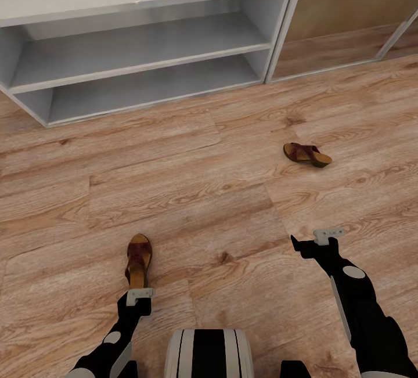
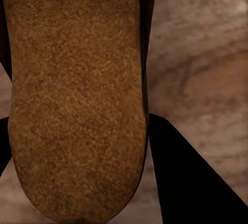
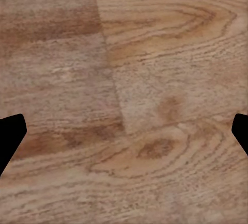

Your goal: Pick up the two gym shoes and the two sandals from the corridor floor and place them onto the hallstand (shoe rack) in the corridor, making sure they are on the rack and not on the floor. Arrange them so the two gym shoes are next to each other and the two sandals are next to each other.

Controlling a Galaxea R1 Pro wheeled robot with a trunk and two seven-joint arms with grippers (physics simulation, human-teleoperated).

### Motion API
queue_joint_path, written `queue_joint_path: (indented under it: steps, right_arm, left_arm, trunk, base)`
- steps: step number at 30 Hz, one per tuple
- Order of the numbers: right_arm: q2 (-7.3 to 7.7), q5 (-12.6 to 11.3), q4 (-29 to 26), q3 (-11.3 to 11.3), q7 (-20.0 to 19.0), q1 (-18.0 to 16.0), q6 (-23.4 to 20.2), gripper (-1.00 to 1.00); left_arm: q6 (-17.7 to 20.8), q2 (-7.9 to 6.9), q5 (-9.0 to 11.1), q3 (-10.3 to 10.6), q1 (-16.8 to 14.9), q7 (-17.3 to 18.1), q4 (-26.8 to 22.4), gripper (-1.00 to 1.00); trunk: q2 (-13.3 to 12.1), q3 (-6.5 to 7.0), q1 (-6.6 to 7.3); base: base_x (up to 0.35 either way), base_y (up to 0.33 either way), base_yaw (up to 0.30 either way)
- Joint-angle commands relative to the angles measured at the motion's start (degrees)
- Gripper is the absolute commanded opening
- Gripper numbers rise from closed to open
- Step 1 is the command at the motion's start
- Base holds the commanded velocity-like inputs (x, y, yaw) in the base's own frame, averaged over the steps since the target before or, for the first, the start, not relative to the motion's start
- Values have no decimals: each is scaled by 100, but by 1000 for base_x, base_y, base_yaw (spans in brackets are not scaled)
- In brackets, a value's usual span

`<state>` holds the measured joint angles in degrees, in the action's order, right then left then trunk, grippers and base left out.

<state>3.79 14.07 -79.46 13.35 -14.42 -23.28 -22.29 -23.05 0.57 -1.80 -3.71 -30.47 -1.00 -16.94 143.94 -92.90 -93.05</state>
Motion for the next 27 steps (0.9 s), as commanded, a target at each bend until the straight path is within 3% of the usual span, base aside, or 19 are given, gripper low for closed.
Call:
queue_joint_path:
  steps: [1, 27]
  right_arm:
    - [-1, 61, -8, 9, -52, -3, -21, 100]
    - [7, 81, 32, 12, -61, 7, -9, 100]
  left_arm:
    - [-15, 8, -48, -25, -2, -14, -27, -100]
    - [3, -1, -102, 18, -2, -5, -81, -100]
  trunk:
    - [0, 19, 3]
    - [-35, 595, 70]
  base:
    - [0, 0, 0]
    - [0, 0, 0]
